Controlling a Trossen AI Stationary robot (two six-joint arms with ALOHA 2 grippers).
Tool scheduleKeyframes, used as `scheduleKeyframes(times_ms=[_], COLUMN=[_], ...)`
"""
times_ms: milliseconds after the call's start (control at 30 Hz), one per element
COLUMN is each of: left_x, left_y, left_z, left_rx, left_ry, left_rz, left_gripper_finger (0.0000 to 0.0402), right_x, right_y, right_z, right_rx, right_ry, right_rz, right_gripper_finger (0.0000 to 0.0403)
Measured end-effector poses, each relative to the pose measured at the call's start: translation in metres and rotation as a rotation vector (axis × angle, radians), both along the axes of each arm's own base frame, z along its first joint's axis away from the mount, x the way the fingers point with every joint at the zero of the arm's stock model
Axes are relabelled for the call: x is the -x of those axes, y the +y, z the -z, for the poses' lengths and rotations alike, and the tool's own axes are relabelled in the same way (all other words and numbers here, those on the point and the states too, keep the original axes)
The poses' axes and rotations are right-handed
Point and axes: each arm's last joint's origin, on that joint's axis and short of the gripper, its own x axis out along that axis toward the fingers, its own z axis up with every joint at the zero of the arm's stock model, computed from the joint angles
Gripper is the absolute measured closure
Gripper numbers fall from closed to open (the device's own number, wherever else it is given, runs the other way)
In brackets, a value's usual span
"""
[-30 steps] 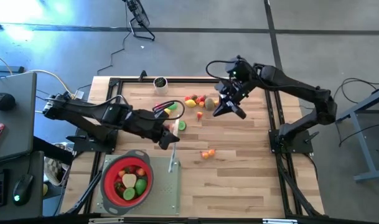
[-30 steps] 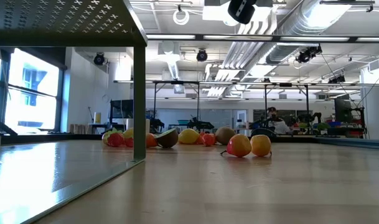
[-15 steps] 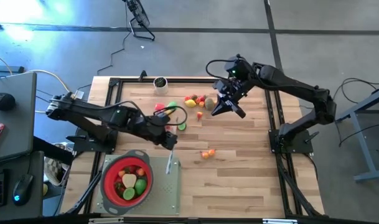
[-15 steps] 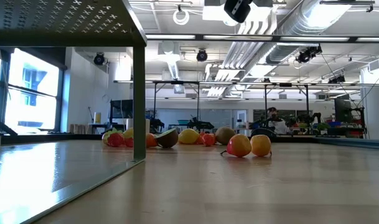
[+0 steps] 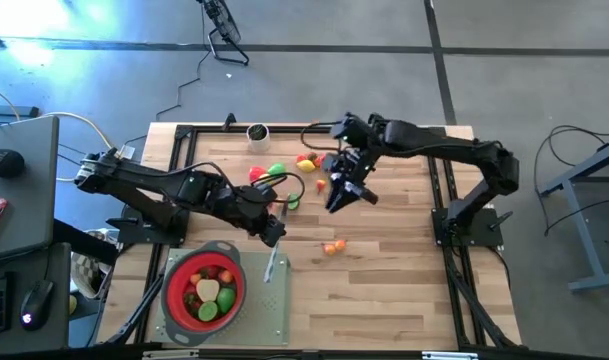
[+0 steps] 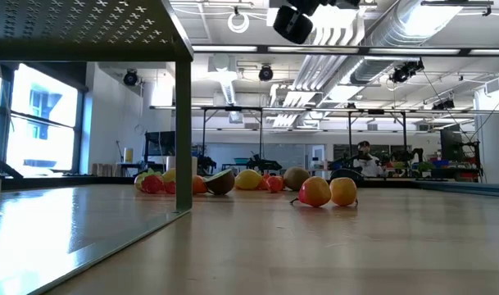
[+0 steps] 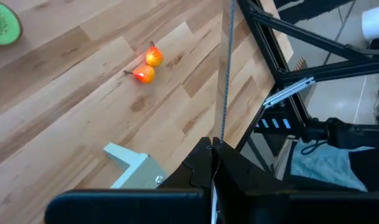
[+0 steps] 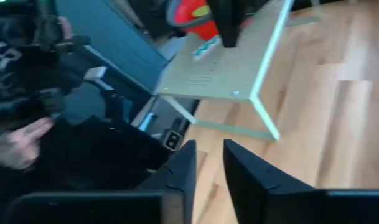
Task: Pick & Place Fruit
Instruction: Put the table knife on the shelf
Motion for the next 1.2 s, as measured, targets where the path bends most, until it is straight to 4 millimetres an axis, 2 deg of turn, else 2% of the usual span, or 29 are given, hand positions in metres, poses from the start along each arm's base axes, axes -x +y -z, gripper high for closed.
scheduleKeyframes(times_ms=[200, 333, 533, 700, 933, 1200], left_x=[0.000, 0.000, 0.000, 0.000, 0.000, -0.002], left_y=[0.000, 0.000, 0.000, 0.000, 0.000, 0.000], left_z=[0.001, 0.001, 0.000, 0.001, 0.000, -0.001], left_rx=[-0.014, -0.024, -0.045, -0.048, -0.048, -0.034], left_ry=[0.002, 0.001, -0.009, -0.003, -0.005, -0.027], left_rz=[0.016, 0.025, 0.036, 0.034, 0.033, 0.038], left_gripper_finger=[0.0401, 0.0401, 0.0401, 0.0401, 0.0401, 0.0401], right_x=[-0.028, -0.042, -0.061, -0.074, -0.078, -0.077], right_y=[0.012, 0.012, 0.006, 0.012, 0.017, 0.015], right_z=[0.001, 0.002, 0.017, 0.023, 0.017, 0.020], right_rx=[-0.031, -0.069, -0.140, -0.221, -0.218, -0.212], right_ry=[-0.100, -0.128, -0.089, -0.088, -0.140, -0.105], right_rz=[-0.008, 0.019, 0.052, 0.000, 0.009, 0.039], right_gripper_finger=[0.0256, 0.0236, 0.0240, 0.0251, 0.0254, 0.0254])
